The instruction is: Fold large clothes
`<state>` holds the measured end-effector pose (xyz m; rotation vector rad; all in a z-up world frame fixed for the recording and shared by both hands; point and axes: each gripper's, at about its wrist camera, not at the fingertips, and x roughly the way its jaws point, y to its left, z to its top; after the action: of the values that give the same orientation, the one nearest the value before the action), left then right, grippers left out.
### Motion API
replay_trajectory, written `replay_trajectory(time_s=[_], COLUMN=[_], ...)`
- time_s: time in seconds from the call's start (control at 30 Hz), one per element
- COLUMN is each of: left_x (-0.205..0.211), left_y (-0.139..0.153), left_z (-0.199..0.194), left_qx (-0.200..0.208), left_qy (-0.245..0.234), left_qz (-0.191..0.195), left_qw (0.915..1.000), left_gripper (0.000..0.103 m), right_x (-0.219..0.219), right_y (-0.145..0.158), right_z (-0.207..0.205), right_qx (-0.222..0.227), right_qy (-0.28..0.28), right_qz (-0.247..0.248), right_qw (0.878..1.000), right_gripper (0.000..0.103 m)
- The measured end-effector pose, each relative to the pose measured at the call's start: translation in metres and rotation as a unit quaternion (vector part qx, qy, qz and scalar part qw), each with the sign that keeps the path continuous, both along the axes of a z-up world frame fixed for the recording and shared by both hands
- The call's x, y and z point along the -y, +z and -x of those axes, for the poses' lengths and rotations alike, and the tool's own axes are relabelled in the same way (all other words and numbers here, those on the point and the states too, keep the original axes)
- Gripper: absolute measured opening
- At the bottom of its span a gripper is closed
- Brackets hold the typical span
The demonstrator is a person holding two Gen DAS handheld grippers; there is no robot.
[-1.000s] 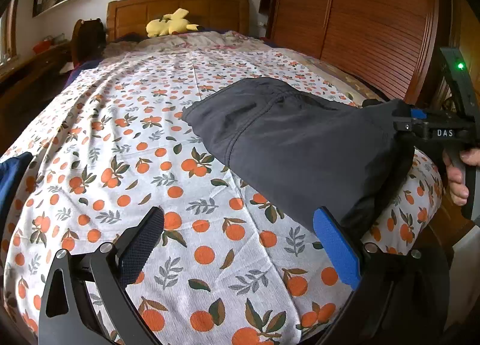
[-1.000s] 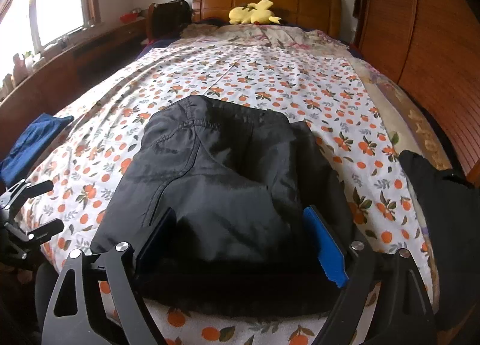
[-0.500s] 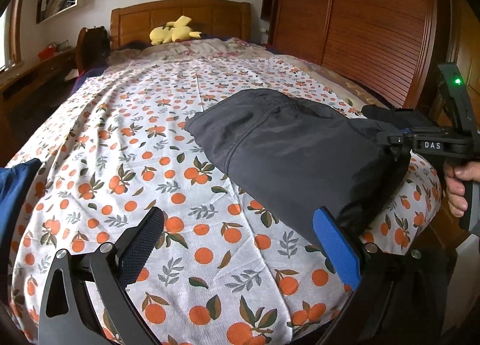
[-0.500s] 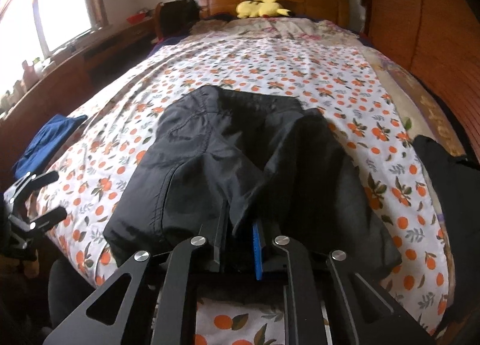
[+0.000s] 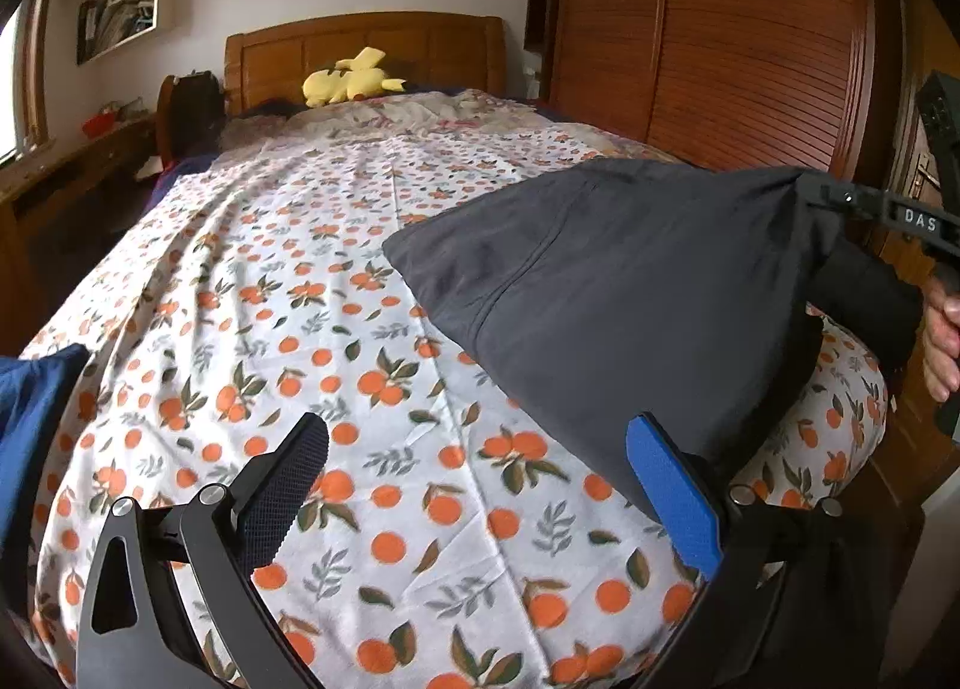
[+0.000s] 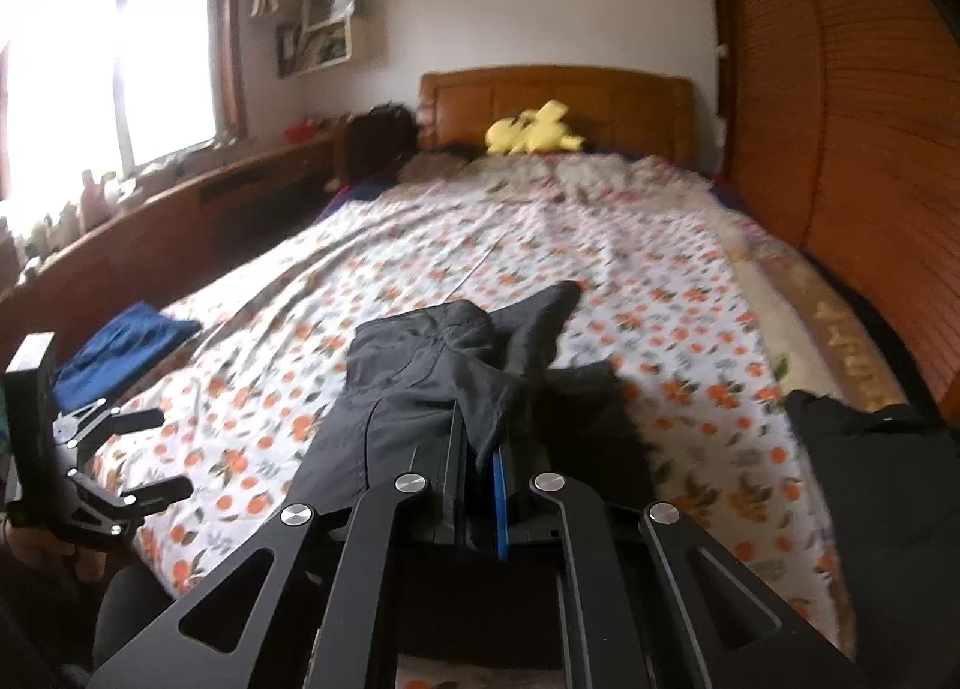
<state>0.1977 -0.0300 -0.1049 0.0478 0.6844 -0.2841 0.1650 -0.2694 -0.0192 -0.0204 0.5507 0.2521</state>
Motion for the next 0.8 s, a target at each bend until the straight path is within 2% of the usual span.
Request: replay_trajectory(time_s=[0.13,0.2,0.3,0.37,0.5,0.6,0.67,0.77,0.8], left_x=[0.021,0.031,0.045,0.056,0.073,0.083,0.085,0.088,0.088], left_y=[0.003,0.003,0.003,0.003,0.004,0.004,0.004,0.003,0.002], left_z=[-0.012,-0.019,-0.035,-0.049,-0.075,-0.097,-0.109,-0.127,-0.131], left_qx=[0.006,0.008,0.009,0.010,0.011,0.015,0.016,0.017,0.017], left_qy=[-0.011,-0.015,-0.019,-0.022,-0.027,-0.029,-0.029,-0.027,-0.027], left_qz=[-0.006,-0.006,0.000,0.003,0.003,0.004,0.006,0.009,0.010], left_qw=[0.9999,0.9998,0.9998,0.9997,0.9996,0.9995,0.9994,0.9994,0.9994], left_gripper=[0.100,0.100,0.100,0.100,0.100,0.100,0.100,0.100,0.100], right_x=[0.047,0.077,0.100,0.109,0.109,0.105,0.107,0.113,0.115], right_y=[-0.011,-0.029,-0.061,-0.079,-0.092,-0.087,-0.080,-0.073,-0.072], right_z=[-0.001,-0.005,-0.013,-0.015,-0.012,-0.008,-0.002,0.001,0.001], right_qx=[-0.003,-0.030,-0.075,-0.103,-0.116,-0.110,-0.102,-0.093,-0.092], right_qy=[-0.053,-0.080,-0.097,-0.093,-0.085,-0.089,-0.092,-0.094,-0.095], right_qz=[-0.008,-0.027,-0.021,-0.029,-0.018,0.012,0.023,0.015,0.010], right_qw=[0.999,0.996,0.992,0.990,0.989,0.990,0.990,0.991,0.991], right_gripper=[0.005,0.005,0.005,0.005,0.009,0.021,0.040,0.057,0.059])
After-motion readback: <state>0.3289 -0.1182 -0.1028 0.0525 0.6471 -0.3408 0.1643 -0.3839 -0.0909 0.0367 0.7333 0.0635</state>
